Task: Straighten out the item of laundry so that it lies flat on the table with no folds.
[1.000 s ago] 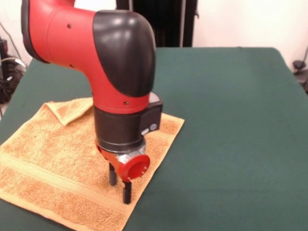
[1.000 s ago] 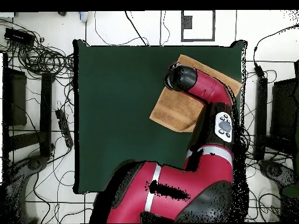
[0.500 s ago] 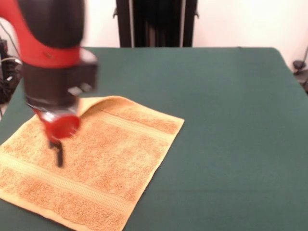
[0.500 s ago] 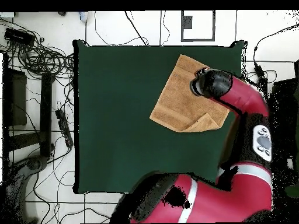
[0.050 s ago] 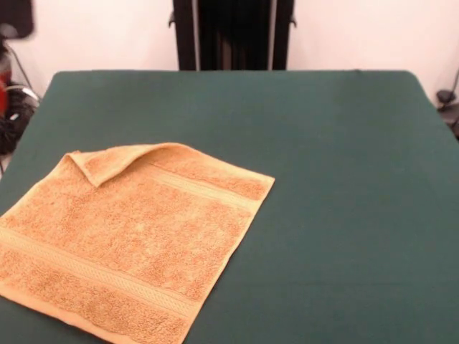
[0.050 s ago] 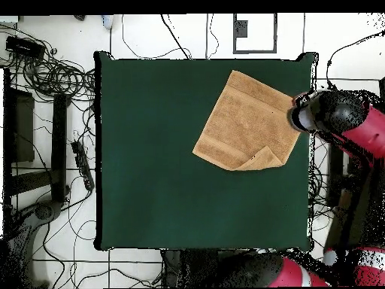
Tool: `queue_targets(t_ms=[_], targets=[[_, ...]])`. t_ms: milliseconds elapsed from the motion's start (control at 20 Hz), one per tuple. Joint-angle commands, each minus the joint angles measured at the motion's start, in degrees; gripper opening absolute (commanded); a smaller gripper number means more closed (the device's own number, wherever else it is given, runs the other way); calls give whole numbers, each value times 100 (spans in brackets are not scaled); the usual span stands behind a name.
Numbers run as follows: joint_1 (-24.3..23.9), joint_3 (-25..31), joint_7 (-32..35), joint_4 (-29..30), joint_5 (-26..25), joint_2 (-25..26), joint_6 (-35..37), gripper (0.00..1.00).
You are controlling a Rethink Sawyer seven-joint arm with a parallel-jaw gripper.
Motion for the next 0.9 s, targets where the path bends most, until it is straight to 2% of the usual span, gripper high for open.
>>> queue_targets(t_ms=[50, 550, 900], targets=[[-109, 1115, -1468, 991, -350, 18, 14, 100], [-238, 1314, -833, 1682, -713, 8, -890, 100], [-143, 1240, -260, 1938, -934, 105, -1351, 100]])
